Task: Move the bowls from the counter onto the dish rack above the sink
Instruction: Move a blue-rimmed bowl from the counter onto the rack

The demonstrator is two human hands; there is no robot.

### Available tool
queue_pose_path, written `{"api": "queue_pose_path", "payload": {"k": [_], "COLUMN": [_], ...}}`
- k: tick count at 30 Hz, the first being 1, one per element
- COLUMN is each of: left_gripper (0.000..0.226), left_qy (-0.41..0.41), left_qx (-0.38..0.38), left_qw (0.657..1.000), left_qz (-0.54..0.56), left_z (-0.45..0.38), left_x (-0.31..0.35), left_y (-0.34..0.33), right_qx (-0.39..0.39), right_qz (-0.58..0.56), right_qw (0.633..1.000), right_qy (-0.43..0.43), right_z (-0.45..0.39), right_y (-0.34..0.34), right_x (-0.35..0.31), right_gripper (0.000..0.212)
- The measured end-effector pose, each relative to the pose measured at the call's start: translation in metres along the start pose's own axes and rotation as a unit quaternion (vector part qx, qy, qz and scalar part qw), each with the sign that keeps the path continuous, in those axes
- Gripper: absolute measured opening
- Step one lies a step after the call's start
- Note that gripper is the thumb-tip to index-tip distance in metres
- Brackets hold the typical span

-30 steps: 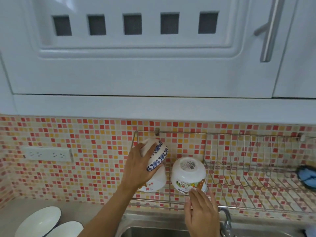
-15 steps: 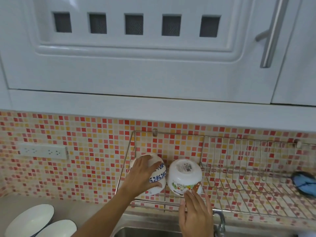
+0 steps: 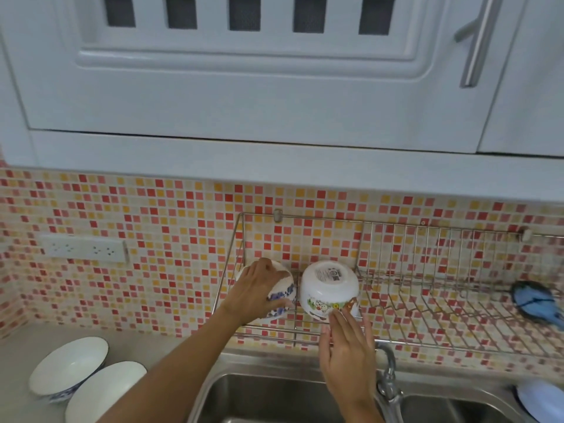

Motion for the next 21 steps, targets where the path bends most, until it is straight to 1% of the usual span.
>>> {"api": "queue_pose_path", "payload": {"k": [4, 6, 8, 9, 11, 12, 14, 15, 16, 18, 21], "left_gripper": [0.061, 0.065, 0.072, 0.072, 0.063, 0.059, 0.054, 0.054, 0.056, 0.058, 0.055], "left_qy": [0.016, 0.028, 0.054, 0.064, 0.07, 0.075, 0.094, 0.1, 0.104, 0.115, 0.13], "left_qx": [-0.007, -0.018, -0.013, -0.001, 0.043, 0.066, 0.094, 0.1, 0.096, 0.075, 0.059], "left_qw": [0.999, 0.997, 0.991, 0.989, 0.988, 0.987, 0.987, 0.987, 0.989, 0.99, 0.989], "left_qz": [0.033, 0.066, 0.118, 0.136, 0.132, 0.122, 0.093, 0.07, 0.049, 0.029, 0.021], "left_z": [0.002, 0.004, 0.008, 0.012, 0.025, 0.033, 0.05, 0.056, 0.061, 0.068, 0.069], "left_x": [-0.004, -0.007, -0.01, -0.011, -0.01, -0.009, -0.008, -0.007, -0.006, -0.005, -0.008], "left_y": [-0.003, -0.004, -0.001, 0.001, 0.004, 0.004, 0.003, 0.001, -0.003, -0.009, -0.012], "right_qx": [-0.009, -0.009, -0.006, -0.003, 0.002, -0.008, -0.076, -0.114, -0.147, -0.179, -0.187], "right_qz": [0.003, 0.002, 0.004, 0.0, -0.001, 0.007, 0.004, -0.008, -0.025, -0.039, -0.079], "right_qw": [1.0, 1.0, 1.0, 1.0, 1.0, 0.999, 0.995, 0.991, 0.985, 0.977, 0.97], "right_qy": [-0.006, -0.01, -0.013, -0.017, -0.026, -0.038, -0.064, -0.075, -0.086, -0.107, -0.136], "right_z": [0.001, 0.001, 0.001, 0.0, -0.004, -0.008, -0.024, -0.033, -0.04, -0.051, -0.058], "right_y": [0.0, 0.0, 0.001, 0.002, 0.005, 0.005, 0.003, 0.0, -0.005, -0.013, -0.019], "right_x": [-0.001, 0.0, 0.0, -0.001, -0.003, -0.004, -0.002, 0.001, 0.007, 0.019, 0.025], "right_gripper": [0.067, 0.067, 0.066, 0.062, 0.048, 0.051, 0.076, 0.086, 0.091, 0.094, 0.095]}}
Point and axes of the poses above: each hand's wrist, its own z-axis away from the middle knuckle, its own y-axis out of the back of the hand, x = y × z, the point moved 6 cm from there along -z, towards the middle knuckle, and after that the axes turned 6 degrees about y, right-handed, at the moved point
